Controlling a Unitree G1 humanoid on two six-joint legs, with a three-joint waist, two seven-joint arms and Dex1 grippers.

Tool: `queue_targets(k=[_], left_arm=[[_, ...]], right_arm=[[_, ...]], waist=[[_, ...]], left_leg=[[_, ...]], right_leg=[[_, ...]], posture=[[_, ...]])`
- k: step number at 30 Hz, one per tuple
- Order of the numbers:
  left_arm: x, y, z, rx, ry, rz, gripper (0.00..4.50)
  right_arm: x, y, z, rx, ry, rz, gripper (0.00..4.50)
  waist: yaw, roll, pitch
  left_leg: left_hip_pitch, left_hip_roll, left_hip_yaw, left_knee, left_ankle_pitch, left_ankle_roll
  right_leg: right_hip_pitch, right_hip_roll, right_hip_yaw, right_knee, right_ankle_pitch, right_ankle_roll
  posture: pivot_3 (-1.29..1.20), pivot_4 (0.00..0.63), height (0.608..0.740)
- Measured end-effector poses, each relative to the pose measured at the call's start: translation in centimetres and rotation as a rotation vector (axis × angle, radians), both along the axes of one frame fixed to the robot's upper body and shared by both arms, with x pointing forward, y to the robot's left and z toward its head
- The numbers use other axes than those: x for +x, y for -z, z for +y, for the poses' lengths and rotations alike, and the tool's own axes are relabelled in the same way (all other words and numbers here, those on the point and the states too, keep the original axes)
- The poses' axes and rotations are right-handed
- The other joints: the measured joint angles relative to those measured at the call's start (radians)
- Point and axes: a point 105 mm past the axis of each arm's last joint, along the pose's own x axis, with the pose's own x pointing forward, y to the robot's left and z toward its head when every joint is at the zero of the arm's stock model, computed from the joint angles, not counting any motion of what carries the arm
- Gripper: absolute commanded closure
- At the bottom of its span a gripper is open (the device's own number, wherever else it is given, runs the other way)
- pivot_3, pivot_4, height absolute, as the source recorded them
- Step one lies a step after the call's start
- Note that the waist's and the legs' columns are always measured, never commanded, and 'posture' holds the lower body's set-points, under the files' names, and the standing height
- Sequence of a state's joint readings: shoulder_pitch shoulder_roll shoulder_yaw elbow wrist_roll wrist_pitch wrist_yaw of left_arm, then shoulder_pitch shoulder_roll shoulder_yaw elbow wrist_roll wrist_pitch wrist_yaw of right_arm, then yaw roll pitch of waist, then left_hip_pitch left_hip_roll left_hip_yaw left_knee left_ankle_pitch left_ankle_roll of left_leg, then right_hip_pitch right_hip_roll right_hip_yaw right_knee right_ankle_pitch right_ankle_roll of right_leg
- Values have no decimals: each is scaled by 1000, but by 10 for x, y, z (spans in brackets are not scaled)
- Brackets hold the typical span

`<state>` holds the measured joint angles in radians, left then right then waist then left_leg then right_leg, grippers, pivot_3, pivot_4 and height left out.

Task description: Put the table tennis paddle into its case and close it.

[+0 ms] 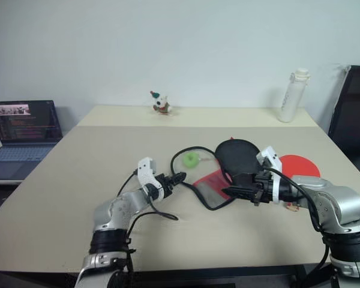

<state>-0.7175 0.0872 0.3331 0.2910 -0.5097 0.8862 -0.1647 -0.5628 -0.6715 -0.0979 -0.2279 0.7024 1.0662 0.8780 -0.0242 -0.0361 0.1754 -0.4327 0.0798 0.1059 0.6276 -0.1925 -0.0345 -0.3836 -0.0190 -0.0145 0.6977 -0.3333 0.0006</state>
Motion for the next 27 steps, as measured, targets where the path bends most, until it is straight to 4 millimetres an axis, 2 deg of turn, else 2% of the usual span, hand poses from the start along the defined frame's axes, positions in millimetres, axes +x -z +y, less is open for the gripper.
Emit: queue_targets(k=[3, 6, 12, 15, 22, 27], left_arm=[[7, -2, -2, -36, -2, 21, 742], [12, -2, -5, -49, -1, 35, 1338], [12, 3, -6, -85, 7, 75, 3420], [11, 1, 0, -90, 14, 85, 4459], [12, -11, 60, 9, -36, 69, 4459], [10, -8, 94, 85, -60, 88, 4459]], right_arm=[[0, 0, 0, 1, 6, 0, 29], [1, 0, 0, 0, 13, -1, 0], [3, 0, -1, -4, 36, -4, 0], [3, 0, -1, 3, 34, -2, 0], [3, -1, -1, 3, 39, -4, 0], [4, 0, -1, 4, 42, -5, 0]], waist=[[1, 0, 0], [1, 0, 0], [0, 0, 0], [-3, 0, 0], [-8, 0, 0], [-5, 0, 0]], left_leg=[[0, 0, 0, 0, 0, 0], [0, 0, 0, 0, 0, 0], [0, 0, 1, 0, 0, -1], [1, 0, 1, 0, 0, -1], [2, 1, 2, 0, 0, -1], [2, 1, 2, 0, 0, -1]], right_leg=[[0, 0, 0, 0, 0, 0], [0, 0, 0, 0, 0, 0], [0, 0, 0, 0, 0, 0], [0, 0, 0, 0, 0, 0], [0, 1, 1, 1, 0, 0], [0, -1, 1, 0, 0, 0]], posture=[[0, 150, 740], [0, 150, 740], [0, 150, 740], [0, 150, 740], [0, 150, 740], [0, 150, 740]])
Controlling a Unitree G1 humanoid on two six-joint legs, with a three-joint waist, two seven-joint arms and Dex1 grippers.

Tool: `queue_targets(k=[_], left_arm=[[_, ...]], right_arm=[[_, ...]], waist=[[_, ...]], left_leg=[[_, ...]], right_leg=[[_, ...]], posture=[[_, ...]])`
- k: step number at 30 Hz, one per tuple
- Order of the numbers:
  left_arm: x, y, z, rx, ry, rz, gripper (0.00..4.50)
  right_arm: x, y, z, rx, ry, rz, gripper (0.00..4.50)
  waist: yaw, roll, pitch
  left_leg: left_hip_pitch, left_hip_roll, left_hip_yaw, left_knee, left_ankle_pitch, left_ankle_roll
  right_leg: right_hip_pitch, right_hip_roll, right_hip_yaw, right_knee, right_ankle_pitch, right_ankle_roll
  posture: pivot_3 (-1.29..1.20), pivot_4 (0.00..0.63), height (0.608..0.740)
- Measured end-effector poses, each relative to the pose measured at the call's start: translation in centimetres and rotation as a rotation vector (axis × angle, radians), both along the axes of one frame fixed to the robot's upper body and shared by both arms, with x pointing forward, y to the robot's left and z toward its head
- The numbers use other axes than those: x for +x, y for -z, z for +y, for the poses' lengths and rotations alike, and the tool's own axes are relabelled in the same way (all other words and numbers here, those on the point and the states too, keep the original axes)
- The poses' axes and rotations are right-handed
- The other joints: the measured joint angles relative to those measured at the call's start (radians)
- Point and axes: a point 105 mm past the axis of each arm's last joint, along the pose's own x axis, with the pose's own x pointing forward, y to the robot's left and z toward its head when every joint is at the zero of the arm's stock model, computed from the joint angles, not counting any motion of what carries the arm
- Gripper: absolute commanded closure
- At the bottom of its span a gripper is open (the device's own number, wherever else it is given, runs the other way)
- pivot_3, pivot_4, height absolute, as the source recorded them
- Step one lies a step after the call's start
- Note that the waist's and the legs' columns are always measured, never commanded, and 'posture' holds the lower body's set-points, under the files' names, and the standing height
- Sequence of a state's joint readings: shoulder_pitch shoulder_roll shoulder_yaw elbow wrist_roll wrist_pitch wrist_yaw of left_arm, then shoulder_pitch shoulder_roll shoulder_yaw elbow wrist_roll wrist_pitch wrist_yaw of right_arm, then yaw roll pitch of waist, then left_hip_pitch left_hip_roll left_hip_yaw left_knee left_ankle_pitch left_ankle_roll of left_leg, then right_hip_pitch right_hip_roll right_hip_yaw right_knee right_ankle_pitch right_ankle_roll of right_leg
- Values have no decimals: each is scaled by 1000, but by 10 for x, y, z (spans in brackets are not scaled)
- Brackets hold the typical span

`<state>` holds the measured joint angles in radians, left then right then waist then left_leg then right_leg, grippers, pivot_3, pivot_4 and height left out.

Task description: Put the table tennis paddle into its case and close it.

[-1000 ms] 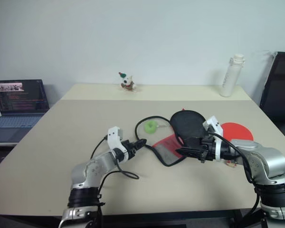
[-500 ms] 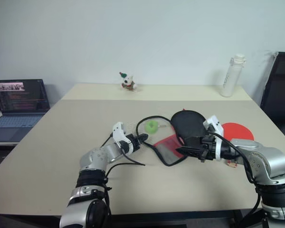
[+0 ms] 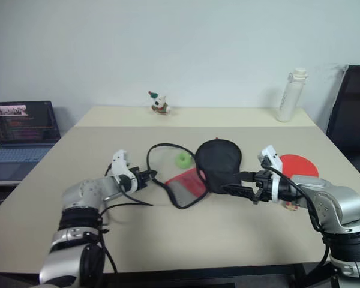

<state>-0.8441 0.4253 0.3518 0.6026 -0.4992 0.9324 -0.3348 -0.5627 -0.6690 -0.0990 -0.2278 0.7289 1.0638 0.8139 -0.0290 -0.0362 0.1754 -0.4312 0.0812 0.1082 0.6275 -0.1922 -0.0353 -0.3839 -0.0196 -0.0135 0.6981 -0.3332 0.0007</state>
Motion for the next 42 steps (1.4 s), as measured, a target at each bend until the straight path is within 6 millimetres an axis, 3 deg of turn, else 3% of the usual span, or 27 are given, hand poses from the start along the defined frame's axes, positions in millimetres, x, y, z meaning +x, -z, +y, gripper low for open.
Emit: queue_targets(k=[3, 11, 14, 17, 24, 25, 31, 34, 36, 38, 42], left_arm=[[2, -1, 4, 32, 28, -6, 4459], [9, -15, -10, 110, 168, -84, 4459], [11, -6, -9, 147, 186, -70, 3782], [13, 5, -4, 199, 188, -60, 2693], [19, -1, 10, 335, 187, -138, 184], [18, -1, 13, 355, 194, -142, 29], [-8, 8, 53, 477, 232, -158, 29], [-26, 13, 76, 543, 229, -168, 29], [-37, 11, 82, 486, 222, -187, 29], [-46, -3, 68, 397, 272, -249, 29], [-72, -55, 23, 384, 483, -445, 29]], right_arm=[[0, 0, 0, 0, 0, 0, 0], [1, 0, 1, 0, 3, -1, 0], [1, 0, 1, -1, 4, -1, 0], [1, 0, 1, -1, 4, 0, 0], [-1, 2, 1, -4, 3, 13, 0], [-1, 2, 1, -4, 3, 15, 0], [5, 5, -5, -20, 71, 22, 0], [20, 13, -18, -45, 195, 38, 0], [33, 22, -31, -70, 309, 57, 0], [42, 29, -45, -95, 402, 71, 0], [52, 29, -56, -141, 511, 28, 0]], waist=[[2, 0, 0], [3, 0, 0], [3, 0, 0], [3, 0, 0], [0, 0, 0], [0, 0, 0], [-9, 0, 0], [-15, 0, 0], [-14, 0, 0], [-6, -1, 0], [6, -1, 0]], left_leg=[[0, 0, 0, 0, 0, 0], [0, -1, 1, 0, 0, 0], [0, -1, 1, 0, 0, 0], [-1, -1, 1, 0, 0, 0], [-1, -1, 2, 0, 0, 0], [-1, -1, 2, 0, 0, 0], [-1, 2, 4, -1, 0, 0], [0, 4, 4, 0, 0, 0], [-1, 4, 4, 1, 0, 0], [-1, 4, 4, 1, 0, 0], [-2, 4, 4, 1, 0, 0]], right_leg=[[0, 0, 0, 0, 0, 0], [0, 0, 0, 0, 0, 0], [0, 0, 0, 0, 0, 0], [-1, 0, 0, 0, 0, 0], [-2, 0, 0, 0, 0, 0], [-3, 0, 1, 0, 0, 0], [-4, 0, 3, 2, 0, 0], [-4, 0, 3, 3, 0, 0], [-4, 0, 3, 4, 0, 0], [-4, 0, 2, 4, 0, 0], [-4, -1, 2, 4, 0, 0]], posture=[[0, 150, 740], [0, 150, 740], [0, 150, 740], [0, 150, 740], [0, 150, 740], [0, 150, 740], [0, 150, 740], [0, 150, 740], [0, 150, 740], [0, 150, 740], [0, 150, 740]])
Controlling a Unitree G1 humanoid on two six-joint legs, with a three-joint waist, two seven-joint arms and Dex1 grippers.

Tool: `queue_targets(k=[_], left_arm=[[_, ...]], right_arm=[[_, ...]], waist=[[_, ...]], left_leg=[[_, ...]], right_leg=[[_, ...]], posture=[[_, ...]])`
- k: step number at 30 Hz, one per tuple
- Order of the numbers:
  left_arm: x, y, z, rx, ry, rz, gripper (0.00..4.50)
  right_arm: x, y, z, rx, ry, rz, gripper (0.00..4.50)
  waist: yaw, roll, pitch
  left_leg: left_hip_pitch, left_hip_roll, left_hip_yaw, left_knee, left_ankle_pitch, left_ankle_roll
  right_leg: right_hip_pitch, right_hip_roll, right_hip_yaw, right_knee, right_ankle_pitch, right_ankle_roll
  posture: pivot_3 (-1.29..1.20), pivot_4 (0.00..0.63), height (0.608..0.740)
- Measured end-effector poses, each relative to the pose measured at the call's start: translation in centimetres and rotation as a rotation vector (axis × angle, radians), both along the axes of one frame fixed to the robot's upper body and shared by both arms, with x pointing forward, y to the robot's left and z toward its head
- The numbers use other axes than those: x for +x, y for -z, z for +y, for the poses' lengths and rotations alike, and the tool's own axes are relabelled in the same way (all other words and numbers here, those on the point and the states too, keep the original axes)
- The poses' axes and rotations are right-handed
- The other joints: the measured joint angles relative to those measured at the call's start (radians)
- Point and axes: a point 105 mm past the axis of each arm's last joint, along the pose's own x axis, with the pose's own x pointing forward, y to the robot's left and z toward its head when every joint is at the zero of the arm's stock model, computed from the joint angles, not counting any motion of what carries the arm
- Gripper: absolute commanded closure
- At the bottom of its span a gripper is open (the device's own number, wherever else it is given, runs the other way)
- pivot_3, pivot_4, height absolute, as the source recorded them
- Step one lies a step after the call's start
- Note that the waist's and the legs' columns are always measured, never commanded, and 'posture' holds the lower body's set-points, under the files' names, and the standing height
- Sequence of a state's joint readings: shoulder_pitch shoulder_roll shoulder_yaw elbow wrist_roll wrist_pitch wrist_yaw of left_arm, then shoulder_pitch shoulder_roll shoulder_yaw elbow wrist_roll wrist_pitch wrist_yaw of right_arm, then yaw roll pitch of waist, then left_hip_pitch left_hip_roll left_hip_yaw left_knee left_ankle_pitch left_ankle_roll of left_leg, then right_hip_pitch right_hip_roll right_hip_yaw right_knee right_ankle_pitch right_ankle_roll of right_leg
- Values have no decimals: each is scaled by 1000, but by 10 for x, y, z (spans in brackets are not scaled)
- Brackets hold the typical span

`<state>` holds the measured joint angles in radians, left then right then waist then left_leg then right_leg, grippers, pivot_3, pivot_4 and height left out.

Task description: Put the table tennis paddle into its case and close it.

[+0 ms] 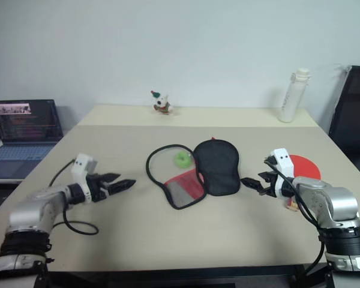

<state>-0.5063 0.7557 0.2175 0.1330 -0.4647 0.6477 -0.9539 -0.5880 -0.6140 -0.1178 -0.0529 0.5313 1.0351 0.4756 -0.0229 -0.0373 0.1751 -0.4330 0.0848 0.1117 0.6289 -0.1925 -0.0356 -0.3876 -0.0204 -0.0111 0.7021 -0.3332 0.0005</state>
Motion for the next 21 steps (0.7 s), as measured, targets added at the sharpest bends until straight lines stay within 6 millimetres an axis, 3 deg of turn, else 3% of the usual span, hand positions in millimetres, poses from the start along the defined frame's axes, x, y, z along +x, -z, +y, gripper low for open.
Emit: queue_targets(k=[3, 10, 14, 21], left_arm=[[-19, -19, -32, 22, 135, -69, 29], [-34, -40, -70, -2, 288, -144, 29], [-35, -48, -83, 8, 350, -168, 29], [-35, -55, -95, 20, 428, -204, 29]], right_arm=[[10, 2, -13, -39, 140, -26, 0], [22, 4, -55, -110, 512, -52, 0], [21, 11, -73, -124, 634, -26, 0], [9, 46, -84, -79, 711, 158, 0]], waist=[[-3, 0, 0], [-6, 0, 0], [-6, 0, 0], [-8, 0, 0]], left_leg=[[1, 0, 0, 0, 0, 0], [1, -1, -1, 0, 0, 0], [1, -3, 0, 0, 0, 0], [1, -3, 0, 0, 0, 0]], right_leg=[[0, 0, 1, 1, 0, 0], [0, 0, 1, 3, 0, 0], [0, 1, 1, 3, 0, 0], [-1, 1, 2, 3, 0, 0]], posture=[[0, 150, 740], [0, 150, 740], [0, 150, 740], [0, 150, 740]])
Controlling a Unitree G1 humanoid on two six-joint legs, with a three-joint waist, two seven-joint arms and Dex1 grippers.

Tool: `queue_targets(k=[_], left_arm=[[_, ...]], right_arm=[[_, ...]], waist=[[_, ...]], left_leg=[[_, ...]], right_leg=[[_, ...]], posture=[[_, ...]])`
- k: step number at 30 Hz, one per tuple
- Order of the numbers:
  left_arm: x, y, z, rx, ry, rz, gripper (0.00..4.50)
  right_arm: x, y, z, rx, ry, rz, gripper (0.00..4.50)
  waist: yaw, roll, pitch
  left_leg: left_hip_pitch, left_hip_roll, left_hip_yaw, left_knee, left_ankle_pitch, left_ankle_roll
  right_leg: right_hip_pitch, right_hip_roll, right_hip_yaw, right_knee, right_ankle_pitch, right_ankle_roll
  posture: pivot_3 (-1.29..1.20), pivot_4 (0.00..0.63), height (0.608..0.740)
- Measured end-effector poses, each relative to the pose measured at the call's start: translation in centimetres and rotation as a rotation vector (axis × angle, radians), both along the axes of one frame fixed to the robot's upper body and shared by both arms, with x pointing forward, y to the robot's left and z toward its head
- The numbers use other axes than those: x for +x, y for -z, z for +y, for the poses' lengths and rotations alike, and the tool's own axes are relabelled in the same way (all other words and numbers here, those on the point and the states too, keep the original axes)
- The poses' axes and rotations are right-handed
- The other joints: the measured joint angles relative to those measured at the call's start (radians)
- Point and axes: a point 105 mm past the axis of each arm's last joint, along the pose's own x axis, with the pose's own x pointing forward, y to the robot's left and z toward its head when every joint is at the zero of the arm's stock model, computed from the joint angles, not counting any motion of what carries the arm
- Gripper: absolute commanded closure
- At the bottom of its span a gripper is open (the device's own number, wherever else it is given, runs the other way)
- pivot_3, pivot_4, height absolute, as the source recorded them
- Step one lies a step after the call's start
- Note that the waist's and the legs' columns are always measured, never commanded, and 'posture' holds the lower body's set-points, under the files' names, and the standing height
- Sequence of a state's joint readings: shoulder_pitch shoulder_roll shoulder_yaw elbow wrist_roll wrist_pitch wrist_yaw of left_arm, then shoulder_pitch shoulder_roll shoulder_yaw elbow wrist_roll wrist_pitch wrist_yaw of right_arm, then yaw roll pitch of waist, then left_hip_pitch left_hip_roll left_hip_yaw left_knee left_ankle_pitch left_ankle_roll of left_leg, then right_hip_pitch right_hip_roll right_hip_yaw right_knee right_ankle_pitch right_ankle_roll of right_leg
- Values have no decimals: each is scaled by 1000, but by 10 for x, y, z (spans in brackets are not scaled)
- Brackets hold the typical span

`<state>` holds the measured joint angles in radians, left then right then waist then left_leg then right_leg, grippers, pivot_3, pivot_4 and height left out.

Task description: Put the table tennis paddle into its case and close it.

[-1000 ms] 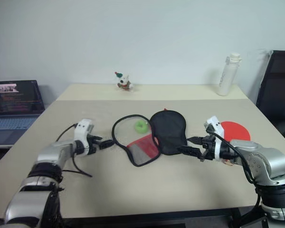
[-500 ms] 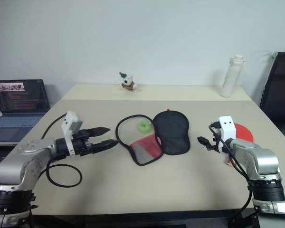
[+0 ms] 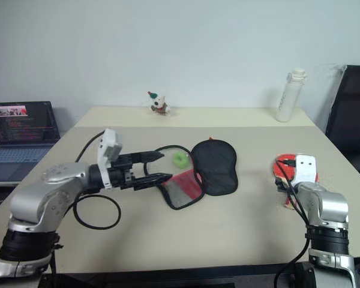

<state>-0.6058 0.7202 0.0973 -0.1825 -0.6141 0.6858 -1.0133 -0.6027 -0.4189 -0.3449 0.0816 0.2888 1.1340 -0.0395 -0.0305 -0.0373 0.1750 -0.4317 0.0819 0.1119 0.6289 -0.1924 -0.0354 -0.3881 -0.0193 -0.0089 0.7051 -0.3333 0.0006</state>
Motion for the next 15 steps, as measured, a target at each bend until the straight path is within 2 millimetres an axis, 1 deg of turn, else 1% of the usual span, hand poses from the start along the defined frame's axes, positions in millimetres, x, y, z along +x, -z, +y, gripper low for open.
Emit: queue_targets(k=[3, 8, 11, 15], left_arm=[[0, 1, -1, 3, 8, 3, 29], [1, 2, -3, 4, 11, 6, 29], [1, 2, -2, 3, 8, -3, 0], [3, 2, 0, 2, -2, -3, 0]], right_arm=[[-3, 9, -5, 28, 25, 33, 0], [-1, 11, -8, 35, 34, 35, 0], [2, 14, -11, 34, 42, 31, 636], [7, 15, -13, 29, 46, 20, 1966]], waist=[[0, 0, 0], [0, -1, -1], [-1, -3, -2], [-3, -5, -3]], left_leg=[[0, 0, 0, 0, 0, 0], [0, 0, 0, 0, 0, 0], [1, 0, -1, 1, 0, 0], [3, 0, -1, 1, 0, 1]], right_leg=[[0, 0, 0, 0, 0, 0], [1, 0, 0, 0, 0, 0], [2, 0, 0, 0, 0, 0], [3, 0, 0, 0, 1, 1]], posture=[[0, 150, 740], [0, 150, 740], [0, 150, 740], [0, 150, 740]])
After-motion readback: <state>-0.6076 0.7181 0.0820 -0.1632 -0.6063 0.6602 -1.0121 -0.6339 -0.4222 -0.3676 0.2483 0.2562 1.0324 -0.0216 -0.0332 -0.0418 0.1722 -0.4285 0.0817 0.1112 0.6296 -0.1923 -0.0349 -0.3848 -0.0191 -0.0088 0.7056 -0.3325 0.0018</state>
